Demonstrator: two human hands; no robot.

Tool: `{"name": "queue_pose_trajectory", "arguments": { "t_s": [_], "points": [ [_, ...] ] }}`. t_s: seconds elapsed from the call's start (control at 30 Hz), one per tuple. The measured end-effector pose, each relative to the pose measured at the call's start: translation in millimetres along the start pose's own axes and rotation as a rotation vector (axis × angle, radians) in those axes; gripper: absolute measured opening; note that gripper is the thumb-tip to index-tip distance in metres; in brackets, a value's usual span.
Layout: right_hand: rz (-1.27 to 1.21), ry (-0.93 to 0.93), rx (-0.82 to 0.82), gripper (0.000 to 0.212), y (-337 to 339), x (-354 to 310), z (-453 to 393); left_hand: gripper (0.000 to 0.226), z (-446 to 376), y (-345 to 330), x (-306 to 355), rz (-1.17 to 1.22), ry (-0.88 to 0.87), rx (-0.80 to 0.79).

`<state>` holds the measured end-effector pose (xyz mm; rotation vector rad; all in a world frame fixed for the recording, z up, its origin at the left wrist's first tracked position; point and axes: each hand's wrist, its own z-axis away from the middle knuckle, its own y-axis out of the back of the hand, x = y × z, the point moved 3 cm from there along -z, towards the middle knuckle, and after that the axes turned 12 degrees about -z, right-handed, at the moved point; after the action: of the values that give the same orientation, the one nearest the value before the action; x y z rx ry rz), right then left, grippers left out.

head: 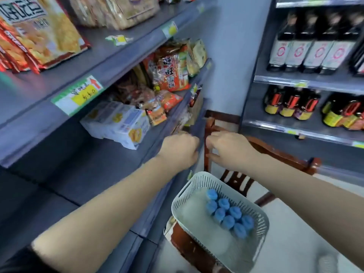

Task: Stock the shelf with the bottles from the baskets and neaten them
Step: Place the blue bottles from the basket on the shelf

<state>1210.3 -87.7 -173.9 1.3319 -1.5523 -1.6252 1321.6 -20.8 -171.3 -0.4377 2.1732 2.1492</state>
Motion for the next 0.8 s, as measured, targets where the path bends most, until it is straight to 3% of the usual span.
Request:
{"name": "queue_pose_trajectory", "arguments": {
  "t_s": [0.23, 0.5, 0.63, 0.8],
  "points": [
    [-0.197, -0.284, -0.214, 0.024, -130.1, 81.3, 35.9, 0.017, -21.5, -141.7, 48.6, 0.319, 0.036, -0.268],
    [-0.291, -0.469, -0.386, 0.024, -291.8, 145.5, 63.1, 0.034, -22.9, -315.2, 94.6, 0.419, 0.06, -0.584],
    [-0.266, -0.479, -0.446, 0.026, -361.7, 163.7, 71.0, 0.039, -22.5, -383.9, 120.2, 0.461, 0.074, -0.695],
    [-0.165, -0.415, -0.448, 0.033, -412.4, 176.3, 69.8, 0.039, -30.0, -441.3, 143.7, 0.572, 0.159, -0.673]
  ]
}}
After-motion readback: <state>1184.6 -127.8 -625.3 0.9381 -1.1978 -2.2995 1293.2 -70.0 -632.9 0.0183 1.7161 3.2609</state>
